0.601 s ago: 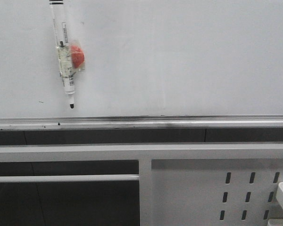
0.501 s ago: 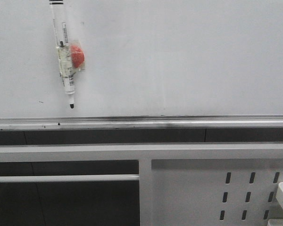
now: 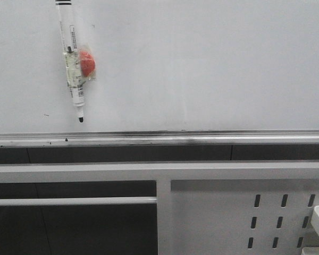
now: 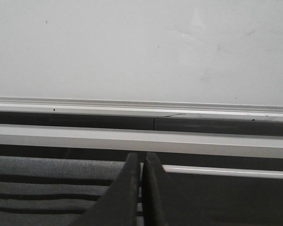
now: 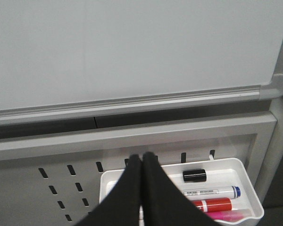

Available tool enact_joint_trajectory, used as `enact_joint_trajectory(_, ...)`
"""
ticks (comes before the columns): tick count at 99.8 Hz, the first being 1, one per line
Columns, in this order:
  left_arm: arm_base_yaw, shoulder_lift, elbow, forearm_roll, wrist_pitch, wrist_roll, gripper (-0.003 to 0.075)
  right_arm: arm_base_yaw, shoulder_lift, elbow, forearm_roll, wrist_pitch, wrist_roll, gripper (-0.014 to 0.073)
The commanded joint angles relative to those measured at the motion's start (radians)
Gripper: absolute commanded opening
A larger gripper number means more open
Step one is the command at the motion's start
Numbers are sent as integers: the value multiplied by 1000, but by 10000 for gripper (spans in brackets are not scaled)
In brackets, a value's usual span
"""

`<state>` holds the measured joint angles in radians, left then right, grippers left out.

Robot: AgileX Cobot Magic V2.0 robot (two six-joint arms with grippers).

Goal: Write number 1 on whiteboard

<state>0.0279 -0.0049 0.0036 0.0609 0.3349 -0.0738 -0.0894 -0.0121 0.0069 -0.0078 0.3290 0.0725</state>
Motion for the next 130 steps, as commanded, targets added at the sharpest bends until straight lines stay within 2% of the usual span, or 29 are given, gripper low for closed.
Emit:
enact_joint_trajectory(1, 2, -23, 35, 14, -62, 5, -20, -5, -18, 15, 1, -25, -1, -69)
enact_joint_trajectory(26, 2, -23, 35, 21, -78, 5, -20, -5, -18, 15, 1, -53, -1, -69)
enact_joint_trajectory(33, 2, -23, 35, -61, -162, 5, -20, -5, -18, 15, 44, -189, -1, -69)
enact_joint_trajectory(40, 2, -23, 35, -141, -285, 5, -20, -5, -18, 15, 90, -395, -1, -69)
enact_joint_trajectory(45, 2, -23, 35, -126, -352, 7, -20, -5, -18, 15, 90, -573, -1, -69)
enact_joint_trajectory(52, 2, -23, 35, -84, -410, 15, -20, -5, -18, 15, 90, -750, -1, -69)
enact_joint_trajectory(59, 2, -23, 35, -84, -433, 15, -20, -5, -18, 15, 90, -865, -1, -69)
enact_joint_trajectory(71, 2, -23, 35, -84, -444, 15, -20, -5, -18, 15, 90, -936, -1, -69)
enact_joint_trajectory(75, 2, -23, 35, -98, -453, 13, -20, -5, -18, 15, 92, -934, 9, -69)
enact_joint_trajectory(81, -2, -23, 32, -195, -443, -45, -20, -4, -18, 12, 92, -924, 78, -69)
enact_joint_trajectory(89, -8, -22, 1, -233, -346, -52, -20, -4, -18, -30, 52, -835, 98, -69)
enact_joint_trajectory(98, -22, -12, -78, -218, -174, -26, -20, -2, -14, -153, -62, -549, 98, -69)
enact_joint_trajectory(104, -35, 5, -132, -220, -113, -4, -20, -2, 9, -243, -64, -335, 98, -69)
enact_joint_trajectory(108, -43, 22, -160, -244, -128, -6, -20, -2, 36, -304, -54, -215, 98, -69)
enact_joint_trajectory(115, -50, 39, -190, -308, -227, -6, -20, -2, 94, -374, -40, -97, 98, -69)
enact_joint_trajectory(124, -50, 46, -195, -327, -403, -6, -20, -2, 154, -401, -40, -119, 98, -69)
enact_joint_trajectory(130, -50, 46, -195, -327, -472, -6, -20, -2, 172, -401, -40, -151, 98, -69)
